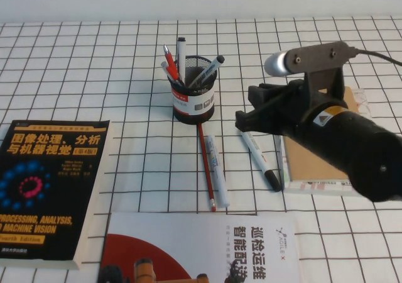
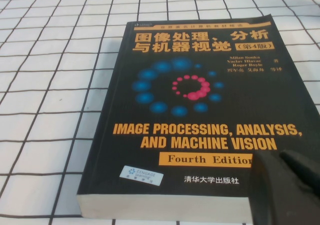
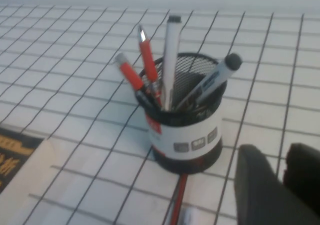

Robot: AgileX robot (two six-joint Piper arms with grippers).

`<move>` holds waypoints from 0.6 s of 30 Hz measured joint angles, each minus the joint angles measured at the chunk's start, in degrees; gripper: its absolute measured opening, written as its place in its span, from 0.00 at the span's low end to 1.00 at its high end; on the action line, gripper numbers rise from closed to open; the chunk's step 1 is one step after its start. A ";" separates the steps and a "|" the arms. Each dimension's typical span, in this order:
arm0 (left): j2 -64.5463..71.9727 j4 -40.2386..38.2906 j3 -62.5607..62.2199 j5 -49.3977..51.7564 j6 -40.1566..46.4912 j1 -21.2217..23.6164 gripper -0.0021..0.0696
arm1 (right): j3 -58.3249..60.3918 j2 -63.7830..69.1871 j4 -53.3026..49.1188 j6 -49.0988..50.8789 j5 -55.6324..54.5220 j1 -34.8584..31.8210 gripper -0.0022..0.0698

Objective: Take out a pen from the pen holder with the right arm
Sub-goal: 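Take a marker out of the pen holder and lay it on the table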

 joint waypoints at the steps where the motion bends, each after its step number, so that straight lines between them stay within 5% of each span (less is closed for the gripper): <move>1: 0.00 0.00 0.00 0.00 0.00 0.00 0.02 | -0.11 1.79 -0.50 0.35 -3.34 0.26 0.19; 8: 0.00 0.00 0.00 0.00 0.00 0.00 0.02 | -0.12 12.50 -8.93 13.11 -22.97 0.93 0.54; 18: 0.00 0.00 0.00 0.00 0.00 0.00 0.02 | -8.97 24.74 -14.33 25.36 -36.51 0.97 0.61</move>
